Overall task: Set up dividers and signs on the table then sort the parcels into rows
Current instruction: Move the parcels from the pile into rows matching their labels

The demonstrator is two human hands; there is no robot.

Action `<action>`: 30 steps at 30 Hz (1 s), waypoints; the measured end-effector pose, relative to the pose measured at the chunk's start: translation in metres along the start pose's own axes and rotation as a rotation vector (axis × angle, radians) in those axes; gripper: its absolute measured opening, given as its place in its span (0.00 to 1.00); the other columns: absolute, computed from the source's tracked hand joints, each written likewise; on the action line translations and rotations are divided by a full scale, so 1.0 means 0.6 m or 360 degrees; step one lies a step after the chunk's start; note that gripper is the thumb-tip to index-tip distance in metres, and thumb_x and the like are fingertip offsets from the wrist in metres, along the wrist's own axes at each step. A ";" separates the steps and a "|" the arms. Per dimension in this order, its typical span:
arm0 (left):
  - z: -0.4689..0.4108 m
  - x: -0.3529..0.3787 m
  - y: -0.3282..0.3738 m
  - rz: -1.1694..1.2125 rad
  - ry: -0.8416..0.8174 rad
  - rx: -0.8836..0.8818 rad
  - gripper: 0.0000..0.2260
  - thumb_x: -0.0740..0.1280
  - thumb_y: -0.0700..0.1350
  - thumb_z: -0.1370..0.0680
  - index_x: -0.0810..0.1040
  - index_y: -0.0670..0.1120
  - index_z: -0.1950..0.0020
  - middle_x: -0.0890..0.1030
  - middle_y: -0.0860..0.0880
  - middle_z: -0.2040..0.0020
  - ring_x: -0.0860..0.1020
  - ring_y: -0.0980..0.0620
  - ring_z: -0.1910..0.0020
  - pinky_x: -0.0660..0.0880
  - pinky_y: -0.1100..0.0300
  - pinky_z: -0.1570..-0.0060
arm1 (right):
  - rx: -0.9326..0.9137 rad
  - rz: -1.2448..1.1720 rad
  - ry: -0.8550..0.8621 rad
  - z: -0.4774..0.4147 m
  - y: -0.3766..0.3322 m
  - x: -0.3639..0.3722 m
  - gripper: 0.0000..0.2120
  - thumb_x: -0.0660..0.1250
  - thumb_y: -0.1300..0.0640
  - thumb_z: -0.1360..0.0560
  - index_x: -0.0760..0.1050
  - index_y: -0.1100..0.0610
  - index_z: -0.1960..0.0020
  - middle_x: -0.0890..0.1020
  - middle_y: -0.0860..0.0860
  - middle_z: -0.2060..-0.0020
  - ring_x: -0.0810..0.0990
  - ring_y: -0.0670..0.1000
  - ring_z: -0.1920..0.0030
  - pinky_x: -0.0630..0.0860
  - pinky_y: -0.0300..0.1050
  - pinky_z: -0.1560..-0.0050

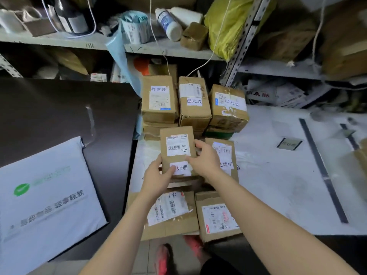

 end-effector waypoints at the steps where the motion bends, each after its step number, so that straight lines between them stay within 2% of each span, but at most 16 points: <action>1: 0.004 -0.007 0.010 0.0006 0.0004 0.0050 0.16 0.70 0.49 0.20 0.77 0.60 0.33 0.83 0.62 0.42 0.80 0.61 0.44 0.78 0.54 0.40 | -0.0024 -0.0033 0.0031 0.008 -0.008 -0.007 0.28 0.76 0.57 0.27 0.74 0.47 0.29 0.83 0.44 0.40 0.81 0.47 0.43 0.79 0.52 0.41; 5: 0.025 -0.020 0.065 0.0006 -0.0007 0.0239 0.16 0.70 0.50 0.21 0.76 0.64 0.35 0.82 0.61 0.42 0.79 0.61 0.44 0.78 0.55 0.42 | -0.0060 -0.0240 0.0149 0.046 -0.026 -0.054 0.30 0.75 0.60 0.26 0.72 0.47 0.27 0.83 0.40 0.43 0.82 0.42 0.45 0.81 0.48 0.43; 8: 0.039 -0.011 0.118 -0.0018 -0.0032 0.0398 0.16 0.70 0.50 0.22 0.76 0.65 0.35 0.82 0.59 0.42 0.78 0.61 0.45 0.77 0.56 0.43 | -0.0066 -0.0363 0.0242 0.070 -0.030 -0.110 0.30 0.75 0.60 0.26 0.71 0.46 0.26 0.77 0.31 0.53 0.80 0.37 0.52 0.82 0.45 0.46; 10: 0.047 0.006 0.151 -0.0027 -0.0055 0.0480 0.17 0.71 0.51 0.22 0.77 0.64 0.35 0.80 0.56 0.43 0.78 0.59 0.44 0.76 0.54 0.42 | -0.0060 -0.0393 0.0307 0.081 -0.024 -0.147 0.31 0.76 0.58 0.27 0.72 0.46 0.26 0.77 0.33 0.52 0.82 0.41 0.49 0.82 0.51 0.44; 13: 0.064 0.052 0.194 -0.0032 -0.0151 0.0546 0.18 0.71 0.53 0.22 0.76 0.64 0.33 0.78 0.54 0.43 0.77 0.55 0.42 0.75 0.54 0.42 | -0.0027 -0.0469 0.0410 0.099 0.002 -0.204 0.31 0.76 0.54 0.30 0.73 0.42 0.30 0.82 0.35 0.50 0.86 0.47 0.50 0.83 0.56 0.48; 16: 0.084 0.119 0.225 -0.0042 -0.0259 0.0594 0.18 0.71 0.52 0.22 0.77 0.64 0.33 0.79 0.54 0.43 0.77 0.56 0.43 0.76 0.55 0.42 | 0.0021 -0.0578 0.0487 0.116 0.047 -0.260 0.28 0.74 0.56 0.32 0.75 0.38 0.34 0.85 0.36 0.53 0.87 0.47 0.55 0.85 0.56 0.53; 21: 0.107 0.259 0.256 -0.0043 -0.0410 0.0607 0.15 0.73 0.47 0.22 0.77 0.64 0.40 0.79 0.66 0.48 0.78 0.66 0.48 0.78 0.56 0.46 | 0.0085 -0.0668 0.0555 0.129 0.159 -0.354 0.26 0.73 0.60 0.32 0.78 0.40 0.37 0.85 0.37 0.49 0.87 0.46 0.52 0.85 0.56 0.52; 25: 0.109 0.406 0.268 -0.0090 -0.0471 0.0513 0.14 0.73 0.47 0.23 0.79 0.65 0.43 0.84 0.61 0.48 0.82 0.61 0.52 0.81 0.55 0.48 | 0.0169 -0.0683 0.0584 0.115 0.281 -0.442 0.26 0.74 0.61 0.30 0.77 0.43 0.35 0.82 0.35 0.47 0.85 0.46 0.50 0.84 0.56 0.49; 28: 0.103 0.524 0.264 -0.0094 -0.0501 0.0378 0.14 0.73 0.47 0.23 0.81 0.61 0.40 0.85 0.57 0.48 0.84 0.56 0.53 0.83 0.50 0.50 | 0.0241 -0.0714 0.0561 0.086 0.381 -0.501 0.28 0.75 0.61 0.30 0.76 0.44 0.32 0.81 0.35 0.46 0.85 0.45 0.50 0.84 0.55 0.48; 30: 0.097 0.593 0.260 -0.0085 -0.0517 0.0303 0.16 0.73 0.47 0.24 0.81 0.61 0.38 0.85 0.58 0.47 0.84 0.56 0.52 0.83 0.51 0.50 | 0.0267 -0.0726 0.0506 0.061 0.441 -0.530 0.29 0.75 0.60 0.31 0.76 0.43 0.32 0.82 0.35 0.45 0.85 0.45 0.50 0.84 0.55 0.48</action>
Point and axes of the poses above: each hand's wrist, its own z-axis away from the middle knuckle, its own x-axis out of the palm, y = z × x, the point moved 3 cm from there along -z, towards the middle knuckle
